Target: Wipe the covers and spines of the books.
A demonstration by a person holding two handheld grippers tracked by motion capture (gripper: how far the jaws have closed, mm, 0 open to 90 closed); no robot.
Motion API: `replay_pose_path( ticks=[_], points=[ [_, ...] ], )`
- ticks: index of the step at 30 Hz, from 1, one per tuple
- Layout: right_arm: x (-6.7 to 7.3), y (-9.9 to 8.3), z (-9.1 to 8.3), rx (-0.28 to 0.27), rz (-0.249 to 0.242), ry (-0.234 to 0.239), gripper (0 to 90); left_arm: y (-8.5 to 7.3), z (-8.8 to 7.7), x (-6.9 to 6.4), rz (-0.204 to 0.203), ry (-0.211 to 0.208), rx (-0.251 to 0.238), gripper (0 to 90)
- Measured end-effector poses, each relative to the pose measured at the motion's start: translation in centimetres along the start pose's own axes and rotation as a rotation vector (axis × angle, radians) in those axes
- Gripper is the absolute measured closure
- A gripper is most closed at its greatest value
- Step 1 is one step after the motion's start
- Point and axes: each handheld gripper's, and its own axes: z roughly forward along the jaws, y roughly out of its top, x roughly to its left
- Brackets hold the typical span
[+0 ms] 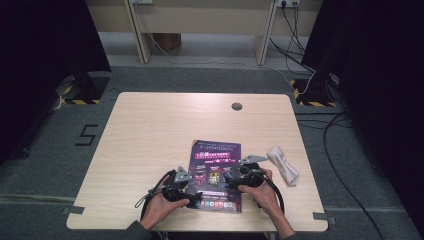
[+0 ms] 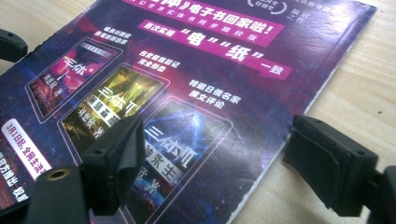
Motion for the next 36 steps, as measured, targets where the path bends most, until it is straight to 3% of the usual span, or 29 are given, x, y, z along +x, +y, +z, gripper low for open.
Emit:
replay_pose_path(
  ticks=[7, 14, 16, 20, 24, 27, 31, 36],
  points=[
    [0.2, -0.4, -0.6, 0.0, 0.041, 0.007, 27.1, -0.5, -0.5, -1.1, 0.024, -0.012, 0.021, 19.2],
    [1.0, -1.1, -1.4, 0.016, 0.038, 0.013, 31.1, -1.1, -1.3, -1.9, 0.038, -0.041, 0.044, 19.1],
    [1.2, -1.3, -1.4, 0.013, 0.017, 0.002, 32.3, -1.1, -1.3, -1.9, 0.037, -0.042, 0.048, 19.1],
    [1.0, -1.4, -1.6, 0.015, 0.02, 0.0, 39.1, -1.1, -1.4, -1.5, 0.026, -0.041, 0.037, 23.3],
    [-0.3, -1.2, -1.6, -0.012, 0.088, 0.03, 45.0, -0.9, -1.3, -0.9, 0.001, -0.01, 0.015, 24.3],
    [-0.7, -0.9, -1.4, -0.037, 0.082, 0.0, 46.7, -0.8, -0.9, -0.4, -0.025, 0.002, 0.012, 22.0],
    [-1.2, -0.2, -1.0, -0.059, 0.111, 0.008, 49.1, -0.5, -0.5, -0.1, -0.047, 0.004, 0.004, 21.7],
    [-1.6, 0.7, -0.5, -0.071, 0.105, -0.002, 50.7, -0.4, -0.2, 0.0, -0.061, -0.007, 0.004, 21.2]
  ],
)
